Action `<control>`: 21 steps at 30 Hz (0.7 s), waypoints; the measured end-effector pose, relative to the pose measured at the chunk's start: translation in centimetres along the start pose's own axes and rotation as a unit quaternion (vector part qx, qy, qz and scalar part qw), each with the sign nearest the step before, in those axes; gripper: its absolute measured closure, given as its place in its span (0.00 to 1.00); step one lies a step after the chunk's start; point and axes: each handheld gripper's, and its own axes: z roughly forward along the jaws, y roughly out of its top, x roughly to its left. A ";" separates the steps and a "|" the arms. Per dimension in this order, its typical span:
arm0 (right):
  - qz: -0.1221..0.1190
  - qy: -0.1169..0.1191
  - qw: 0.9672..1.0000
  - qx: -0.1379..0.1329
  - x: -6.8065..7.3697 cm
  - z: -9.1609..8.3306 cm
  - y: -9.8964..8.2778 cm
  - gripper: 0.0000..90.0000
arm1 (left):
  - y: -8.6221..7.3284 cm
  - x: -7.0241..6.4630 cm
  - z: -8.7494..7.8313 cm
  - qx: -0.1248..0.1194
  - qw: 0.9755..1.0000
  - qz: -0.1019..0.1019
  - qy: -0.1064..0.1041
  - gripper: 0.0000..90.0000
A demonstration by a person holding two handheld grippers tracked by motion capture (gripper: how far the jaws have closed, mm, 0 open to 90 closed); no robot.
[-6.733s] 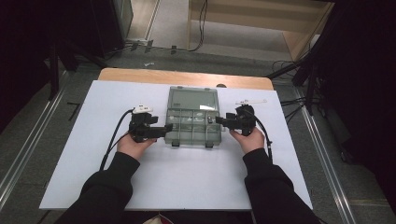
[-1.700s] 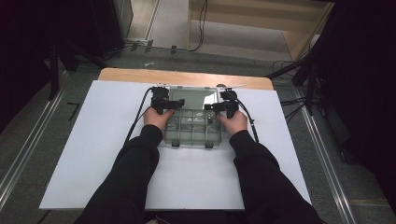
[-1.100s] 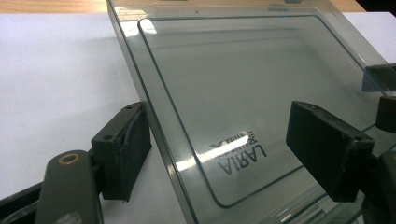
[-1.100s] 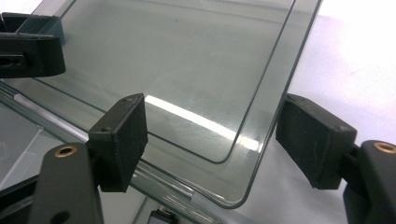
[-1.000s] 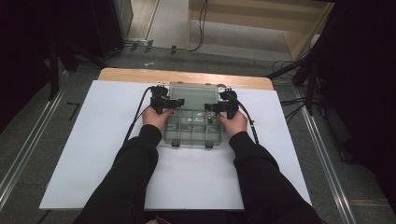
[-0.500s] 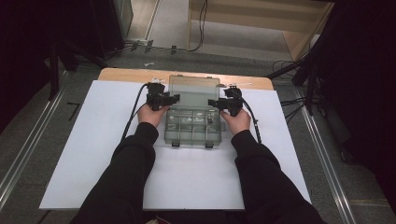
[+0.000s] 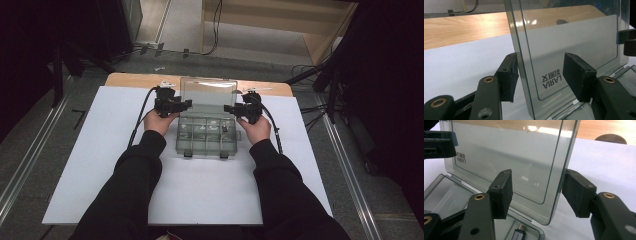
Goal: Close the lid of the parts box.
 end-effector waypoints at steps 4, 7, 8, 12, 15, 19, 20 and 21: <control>-0.003 0.003 1.000 -0.003 0.1 -0.4 0.0 0.45 | 0.0 -0.1 -0.3 -0.004 1.000 0.006 -0.002 0.52; -0.005 0.004 1.000 -0.004 0.2 -0.6 0.0 0.45 | 0.0 -0.1 -0.6 -0.007 1.000 0.009 -0.008 0.52; -0.005 0.005 1.000 -0.005 0.2 -0.7 0.0 0.45 | 0.0 -0.2 -0.7 -0.009 1.000 0.009 -0.007 0.52; -0.006 0.009 1.000 -0.006 0.3 -1.0 0.0 0.45 | -0.1 -0.3 -1.1 -0.013 1.000 0.014 -0.011 0.52; -0.010 0.007 1.000 -0.007 0.4 -1.1 -0.1 0.45 | -0.1 -0.4 -1.3 -0.016 1.000 0.016 -0.010 0.53; -0.013 0.006 1.000 -0.010 0.6 -1.4 -0.2 0.45 | -0.2 -0.5 -1.6 -0.019 1.000 0.018 -0.015 0.54; -0.017 0.005 1.000 -0.011 0.7 -1.5 -0.2 0.45 | -0.2 -0.5 -1.7 -0.020 0.999 0.020 -0.016 0.53; -0.018 0.005 1.000 -0.012 0.7 -1.5 -0.3 0.45 | -0.2 -0.6 -1.7 -0.022 0.999 0.019 -0.017 0.53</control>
